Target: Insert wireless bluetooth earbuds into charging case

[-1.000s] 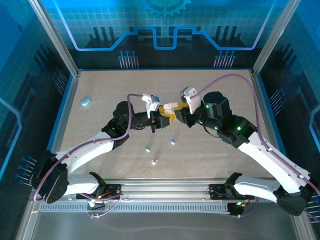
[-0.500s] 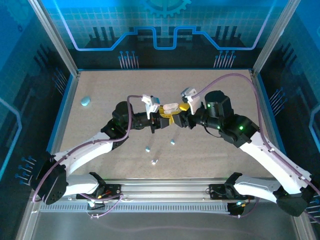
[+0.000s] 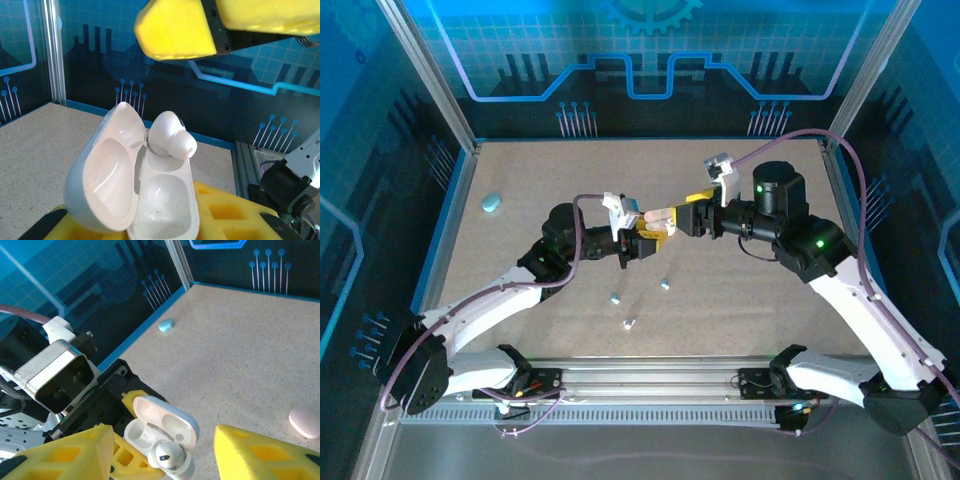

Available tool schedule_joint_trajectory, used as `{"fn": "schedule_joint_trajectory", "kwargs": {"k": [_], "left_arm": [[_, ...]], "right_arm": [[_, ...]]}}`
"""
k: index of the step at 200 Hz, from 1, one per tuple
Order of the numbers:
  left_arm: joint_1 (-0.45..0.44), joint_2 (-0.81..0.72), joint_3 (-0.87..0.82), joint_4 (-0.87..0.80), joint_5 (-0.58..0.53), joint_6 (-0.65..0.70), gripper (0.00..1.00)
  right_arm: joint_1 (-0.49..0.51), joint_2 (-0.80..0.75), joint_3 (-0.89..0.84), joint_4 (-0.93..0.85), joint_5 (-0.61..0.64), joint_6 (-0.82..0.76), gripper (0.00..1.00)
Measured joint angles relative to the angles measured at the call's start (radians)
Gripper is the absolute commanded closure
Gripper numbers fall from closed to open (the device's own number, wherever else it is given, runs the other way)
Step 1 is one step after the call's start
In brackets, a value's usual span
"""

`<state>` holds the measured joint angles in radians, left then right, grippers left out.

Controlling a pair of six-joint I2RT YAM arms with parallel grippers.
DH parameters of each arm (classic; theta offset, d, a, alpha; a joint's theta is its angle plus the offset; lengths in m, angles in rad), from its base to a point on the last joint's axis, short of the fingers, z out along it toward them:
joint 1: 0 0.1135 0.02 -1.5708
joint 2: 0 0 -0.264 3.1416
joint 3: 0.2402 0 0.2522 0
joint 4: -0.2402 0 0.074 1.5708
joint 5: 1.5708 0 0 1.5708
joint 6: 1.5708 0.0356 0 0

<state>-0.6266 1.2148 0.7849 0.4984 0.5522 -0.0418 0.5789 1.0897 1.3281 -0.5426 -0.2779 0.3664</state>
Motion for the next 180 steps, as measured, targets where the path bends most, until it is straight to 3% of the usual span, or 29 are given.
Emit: {"fn": "schedule_joint_trajectory", "kwargs": {"k": [107, 180], "left_arm": [[0.0, -0.007, 0.0, 0.0, -0.006, 0.0, 0.72], [0.001, -0.007, 0.0, -0.023, -0.013, 0.0, 0.72]], "right_arm": [[-0.004, 0.043, 0.002, -0.102, -0.053, -0.034, 0.62], [-0.004, 0.079, 0.002, -0.099, -0.052, -0.032, 0.62]]}}
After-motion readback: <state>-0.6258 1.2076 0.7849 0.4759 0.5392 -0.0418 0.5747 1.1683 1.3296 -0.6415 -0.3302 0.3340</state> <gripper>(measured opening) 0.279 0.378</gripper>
